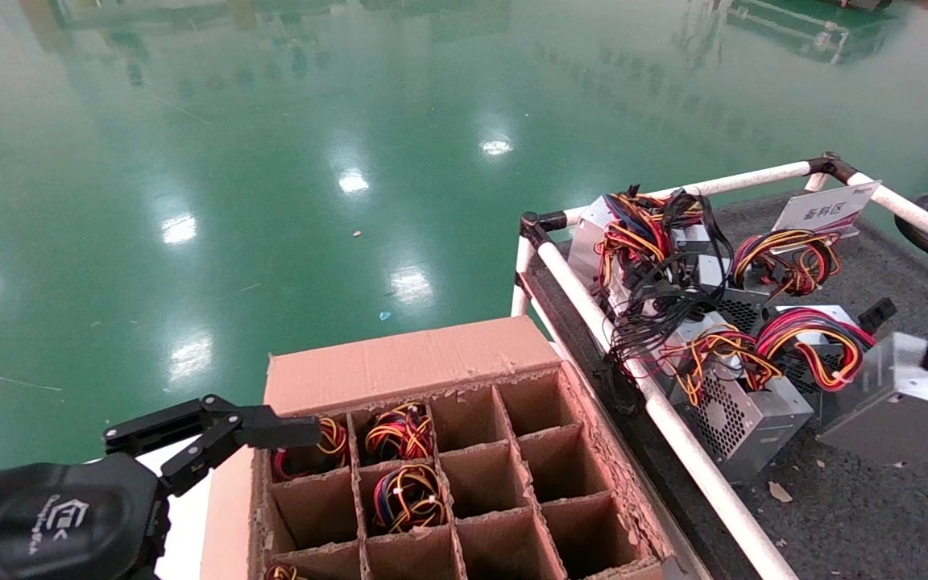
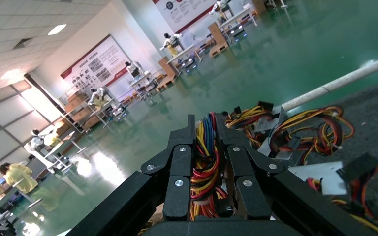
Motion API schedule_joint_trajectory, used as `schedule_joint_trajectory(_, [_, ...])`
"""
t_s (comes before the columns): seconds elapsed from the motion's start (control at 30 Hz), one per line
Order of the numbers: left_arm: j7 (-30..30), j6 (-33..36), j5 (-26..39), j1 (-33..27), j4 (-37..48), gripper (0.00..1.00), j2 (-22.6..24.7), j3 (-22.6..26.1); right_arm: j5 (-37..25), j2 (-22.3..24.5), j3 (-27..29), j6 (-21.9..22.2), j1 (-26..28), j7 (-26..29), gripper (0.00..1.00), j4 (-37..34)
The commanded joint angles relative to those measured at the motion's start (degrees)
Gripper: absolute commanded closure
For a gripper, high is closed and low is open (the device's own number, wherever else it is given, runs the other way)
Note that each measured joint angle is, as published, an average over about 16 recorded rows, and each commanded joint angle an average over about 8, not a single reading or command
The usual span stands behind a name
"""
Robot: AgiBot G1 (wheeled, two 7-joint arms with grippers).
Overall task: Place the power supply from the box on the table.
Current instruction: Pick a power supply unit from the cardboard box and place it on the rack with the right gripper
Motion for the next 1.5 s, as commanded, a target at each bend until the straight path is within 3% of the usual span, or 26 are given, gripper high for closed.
schedule_joint_trajectory(0.03, [0.0, 0.0, 0.0, 0.0, 0.0, 0.0, 0.0, 0.0, -0.7, -0.5, -0.6, 0.0, 0.7, -0.3, 1.0, -0.3])
schedule_joint_trajectory(0.73, [0.0, 0.0, 0.0, 0.0, 0.0, 0.0, 0.0, 0.0, -12.7, -10.1, -8.7, 5.0, 13.2, -5.0, 1.0, -7.0])
schedule_joint_trajectory(0.77, [0.0, 0.0, 0.0, 0.0, 0.0, 0.0, 0.0, 0.0, -13.3, -10.3, -9.1, 5.1, 13.8, -5.3, 0.94, -7.3])
schedule_joint_trajectory(1.0, [0.0, 0.0, 0.0, 0.0, 0.0, 0.0, 0.0, 0.0, -15.9, -11.1, -10.6, 5.3, 16.2, -6.5, 0.07, -8.4])
schedule_joint_trajectory(1.03, [0.0, 0.0, 0.0, 0.0, 0.0, 0.0, 0.0, 0.0, -16.0, -11.1, -10.7, 5.4, 16.3, -6.5, 0.0, -8.4])
schedule_joint_trajectory(1.5, [0.0, 0.0, 0.0, 0.0, 0.0, 0.0, 0.0, 0.0, -16.5, -9.7, -10.9, 5.0, 16.4, -6.6, 0.0, -7.7])
